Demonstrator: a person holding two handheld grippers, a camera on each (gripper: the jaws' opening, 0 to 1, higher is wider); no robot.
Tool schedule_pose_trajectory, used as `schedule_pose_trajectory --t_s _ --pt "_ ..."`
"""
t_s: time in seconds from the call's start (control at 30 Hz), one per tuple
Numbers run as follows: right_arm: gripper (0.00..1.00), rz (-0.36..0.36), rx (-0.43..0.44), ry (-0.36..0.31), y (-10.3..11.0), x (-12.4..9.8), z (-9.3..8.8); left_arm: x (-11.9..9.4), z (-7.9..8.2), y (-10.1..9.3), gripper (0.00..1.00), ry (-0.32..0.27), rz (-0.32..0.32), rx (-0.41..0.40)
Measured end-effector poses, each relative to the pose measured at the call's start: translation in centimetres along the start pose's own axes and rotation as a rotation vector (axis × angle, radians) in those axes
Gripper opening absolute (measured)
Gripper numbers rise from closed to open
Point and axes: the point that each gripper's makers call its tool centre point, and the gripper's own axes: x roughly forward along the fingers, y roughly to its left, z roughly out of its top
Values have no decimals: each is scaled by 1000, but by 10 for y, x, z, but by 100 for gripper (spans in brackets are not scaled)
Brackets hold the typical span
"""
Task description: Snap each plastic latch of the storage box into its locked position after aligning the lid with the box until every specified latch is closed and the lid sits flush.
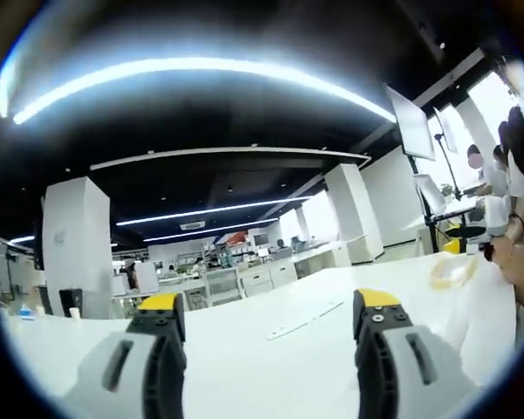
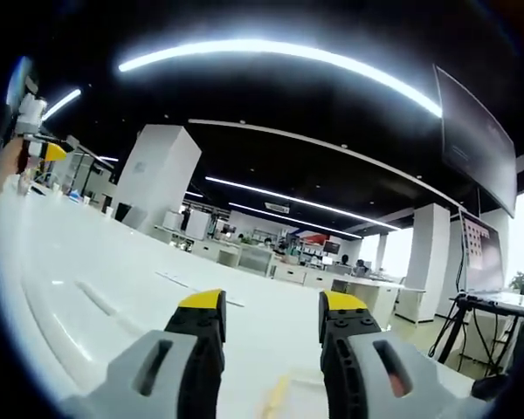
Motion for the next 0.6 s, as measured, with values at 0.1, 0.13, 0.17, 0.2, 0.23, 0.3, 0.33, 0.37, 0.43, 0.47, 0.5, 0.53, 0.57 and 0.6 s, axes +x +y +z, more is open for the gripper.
schedule_pose_trajectory --t_s 0.1,0.13,0.17,0.2,0.23,0.3,0.33,0.37,0.43,0.47,0.5,0.53,0.57,0.6 --pt "43 -15 3 -10 -3 -2 2 19 4 -21 79 10 -68 8" --pt "43 -17 6 -13 -3 -2 2 24 5 -27 79 10 -83 10" --pt "43 -17 8 -16 -4 -3 3 29 7 -33 79 8 -96 11" --pt "43 -16 11 -17 -4 -3 3 34 8 -39 79 10 -113 13" --pt "43 -17 12 -18 -4 -3 3 36 8 -41 79 10 -119 14" --pt "43 -23 17 -22 -6 -4 4 48 8 -60 79 24 -177 16" --pt "43 -25 22 -26 -6 -5 4 53 7 -68 79 36 -201 22" --pt "43 -26 24 -28 -7 -5 5 56 6 -73 79 40 -211 27" --pt "43 -27 26 -31 -7 -5 6 63 5 -86 79 53 -242 43" --pt "42 -28 27 -33 -7 -5 6 66 5 -93 79 60 -258 51" --pt "42 -34 31 -45 -8 -7 8 70 4 -100 78 66 -274 59" --pt "42 -39 35 -52 -9 -8 9 73 3 -107 78 70 -284 69" --pt "42 -43 38 -56 -10 -9 10 76 3 -113 78 72 -297 77" --pt "42 -49 42 -63 -12 -10 11 79 4 -118 78 75 -314 83"
